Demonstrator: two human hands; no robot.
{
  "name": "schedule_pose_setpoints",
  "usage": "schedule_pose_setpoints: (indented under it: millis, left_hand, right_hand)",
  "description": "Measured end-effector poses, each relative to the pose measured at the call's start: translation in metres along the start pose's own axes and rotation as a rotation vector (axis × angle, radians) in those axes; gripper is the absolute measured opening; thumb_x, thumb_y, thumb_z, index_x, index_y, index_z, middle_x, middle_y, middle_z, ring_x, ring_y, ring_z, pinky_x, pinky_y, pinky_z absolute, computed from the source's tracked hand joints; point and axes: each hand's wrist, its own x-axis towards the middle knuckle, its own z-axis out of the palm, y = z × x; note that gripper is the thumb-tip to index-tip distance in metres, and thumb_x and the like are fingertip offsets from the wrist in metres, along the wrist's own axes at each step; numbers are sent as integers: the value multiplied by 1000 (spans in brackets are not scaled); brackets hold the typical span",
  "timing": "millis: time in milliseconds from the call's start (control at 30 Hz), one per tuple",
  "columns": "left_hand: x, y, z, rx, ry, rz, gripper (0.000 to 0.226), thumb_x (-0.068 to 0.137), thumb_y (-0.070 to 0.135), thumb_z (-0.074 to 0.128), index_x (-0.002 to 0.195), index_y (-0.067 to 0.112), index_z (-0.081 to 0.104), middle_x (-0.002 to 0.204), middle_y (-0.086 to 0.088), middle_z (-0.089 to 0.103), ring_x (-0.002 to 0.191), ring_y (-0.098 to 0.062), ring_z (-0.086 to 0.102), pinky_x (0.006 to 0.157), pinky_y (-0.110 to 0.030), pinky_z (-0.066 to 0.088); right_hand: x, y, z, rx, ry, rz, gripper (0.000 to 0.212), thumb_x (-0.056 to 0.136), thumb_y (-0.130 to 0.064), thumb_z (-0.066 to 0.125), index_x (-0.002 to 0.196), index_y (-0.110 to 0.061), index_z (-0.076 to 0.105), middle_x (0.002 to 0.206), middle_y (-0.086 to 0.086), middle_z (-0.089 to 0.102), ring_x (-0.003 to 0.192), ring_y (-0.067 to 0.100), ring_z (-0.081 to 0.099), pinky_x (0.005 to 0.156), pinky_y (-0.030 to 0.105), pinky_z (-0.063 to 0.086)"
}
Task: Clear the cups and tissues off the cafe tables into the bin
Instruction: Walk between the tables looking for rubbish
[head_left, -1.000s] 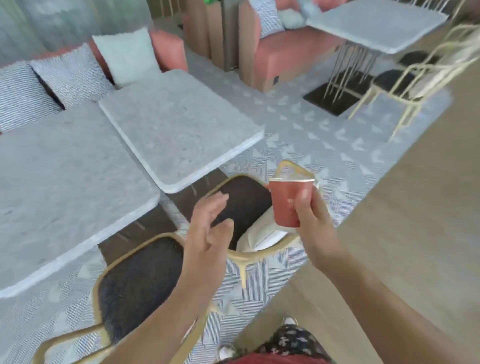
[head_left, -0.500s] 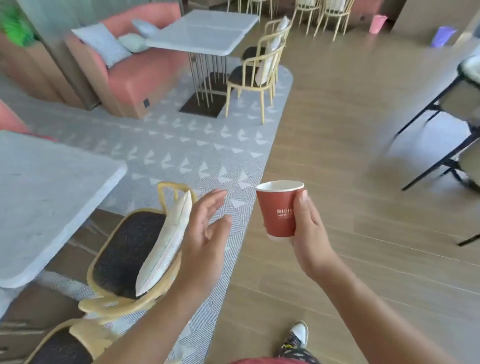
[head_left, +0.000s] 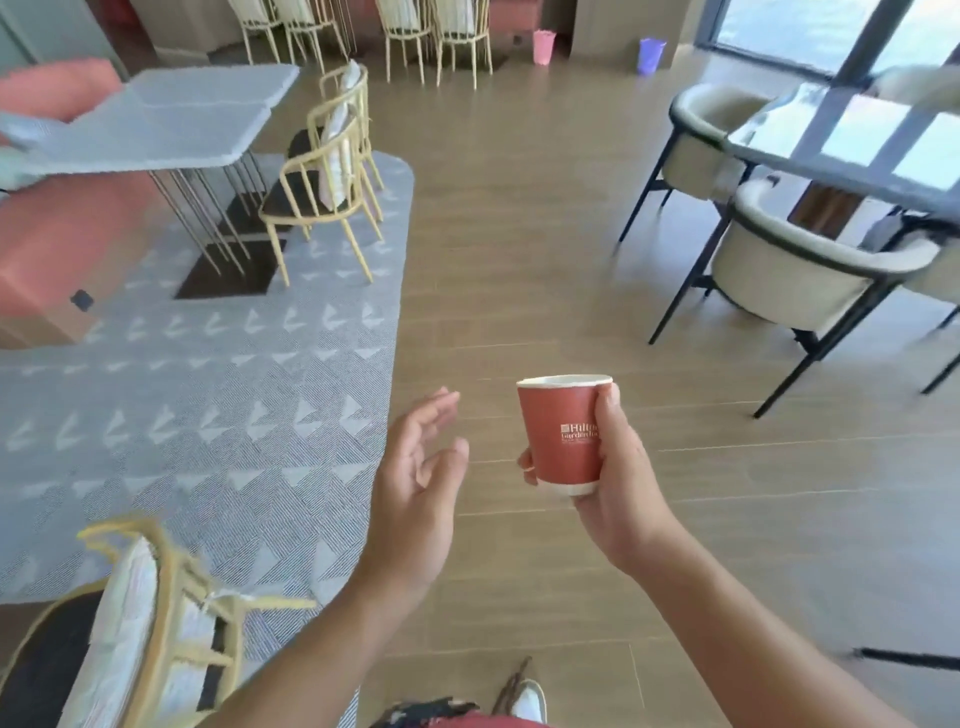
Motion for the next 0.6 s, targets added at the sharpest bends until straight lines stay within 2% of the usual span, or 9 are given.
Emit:
schedule_pose_setpoints:
  millis: [67, 100, 200, 233, 333, 433, 533, 600]
  left_hand:
    - [17, -5, 15, 7, -26, 4, 41, 92, 20, 58, 133, 23, 59, 145, 8, 58, 136, -8, 54, 112, -36, 46]
    - [27, -7, 22, 1, -39, 4, 41, 92, 20, 58, 133, 22, 59, 144, 8, 59, 136, -9, 54, 112, -37, 46]
    - [63, -14, 42, -19, -81, 8, 40, 92, 20, 59, 132, 22, 59, 143, 10, 60, 135, -9, 54, 114, -40, 45]
    - [76, -17, 48, -24, -94, 8, 40, 92, 20, 59, 132, 21, 59, 142, 11, 60, 135, -9, 54, 114, -40, 44]
    - [121, -27, 62, -51, -119, 3, 40, 92, 20, 58, 132, 22, 59, 142, 11, 61, 135, -8, 54, 115, -42, 44]
    - [179, -38, 72, -62, -124, 25, 38, 92, 19, 58, 130, 23, 60, 143, 7, 60, 135, -9, 55, 115, -47, 44]
    - [247, -45, 77, -69, -128, 39, 38, 92, 19, 59, 130, 22, 61, 143, 5, 60, 134, -10, 55, 115, -49, 43]
    - [291, -46, 79, -75, -139, 35, 37, 93, 20, 58, 130, 24, 61, 144, 6, 59, 134, -10, 55, 115, -49, 44]
  right_hand:
    - [13, -6, -13, 48, 35, 5, 96, 73, -83, 63, 119, 1, 65, 90, 25, 66, 74, 35, 68, 73, 46, 57]
    - [21, -9, -18, 71, 52, 10, 93, 74, -82, 64, 116, 1, 66, 89, 23, 65, 73, 34, 67, 73, 47, 58]
    - [47, -19, -29, 100, 83, -1, 61, 89, -73, 53, 99, -18, 77, 83, 16, 66, 68, 32, 65, 67, 43, 55]
    - [58, -23, -31, 99, 93, -3, 56, 90, -71, 51, 94, -21, 78, 82, 15, 66, 67, 32, 64, 65, 42, 54]
    - [99, -35, -32, 110, 137, -7, 59, 91, -68, 52, 99, -14, 74, 82, 16, 64, 65, 32, 62, 61, 39, 52]
    - [154, -48, -29, 111, 170, -13, 52, 91, -63, 52, 91, -16, 75, 80, 16, 63, 63, 32, 60, 59, 39, 49]
    - [216, -65, -18, 105, 196, -3, 52, 91, -61, 54, 93, -13, 73, 79, 14, 62, 62, 31, 60, 61, 39, 47]
    - [257, -78, -8, 123, 197, -1, 49, 93, -59, 54, 85, -17, 78, 79, 14, 62, 61, 31, 59, 62, 40, 46]
